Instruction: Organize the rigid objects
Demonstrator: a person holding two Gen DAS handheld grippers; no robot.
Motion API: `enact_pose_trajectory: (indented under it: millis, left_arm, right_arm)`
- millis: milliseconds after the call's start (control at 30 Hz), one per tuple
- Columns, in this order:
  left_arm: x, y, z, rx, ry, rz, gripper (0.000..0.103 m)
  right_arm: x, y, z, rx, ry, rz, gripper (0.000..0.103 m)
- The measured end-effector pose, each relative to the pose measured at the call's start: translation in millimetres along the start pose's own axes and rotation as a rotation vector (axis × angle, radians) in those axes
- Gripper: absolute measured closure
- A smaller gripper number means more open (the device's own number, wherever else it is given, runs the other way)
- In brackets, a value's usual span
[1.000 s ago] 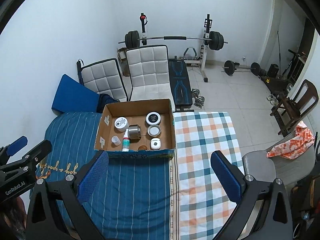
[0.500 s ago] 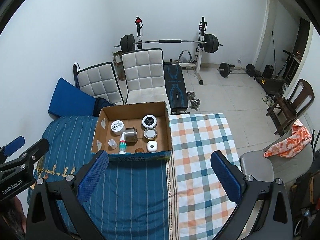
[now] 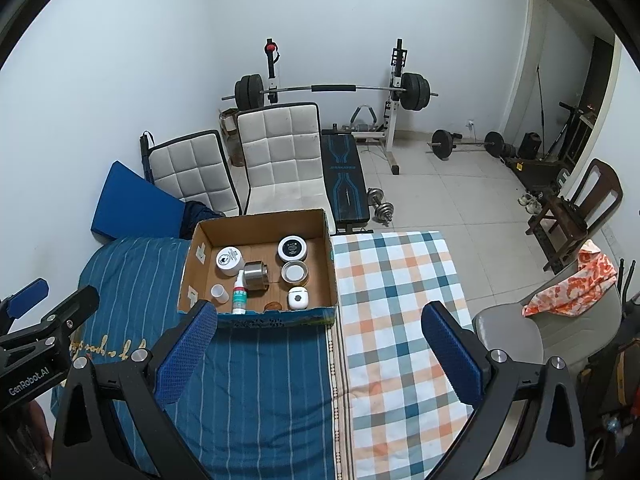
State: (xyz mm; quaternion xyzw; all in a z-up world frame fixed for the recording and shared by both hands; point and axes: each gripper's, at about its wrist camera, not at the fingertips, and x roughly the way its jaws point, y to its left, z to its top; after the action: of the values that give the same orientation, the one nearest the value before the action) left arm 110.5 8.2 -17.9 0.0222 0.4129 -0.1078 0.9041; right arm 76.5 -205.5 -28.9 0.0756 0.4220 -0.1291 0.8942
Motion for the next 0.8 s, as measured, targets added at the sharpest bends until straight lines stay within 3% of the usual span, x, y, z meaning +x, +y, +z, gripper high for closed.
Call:
enact_pose_trajectory:
  millis: [800]
  left_arm:
    - [2.9,-1.5,-5.5,0.011,0.013,-0.006,0.005]
  right_arm:
    - [-3.5,-8.7,1.5,0.018,0.001,-0.015,0.0]
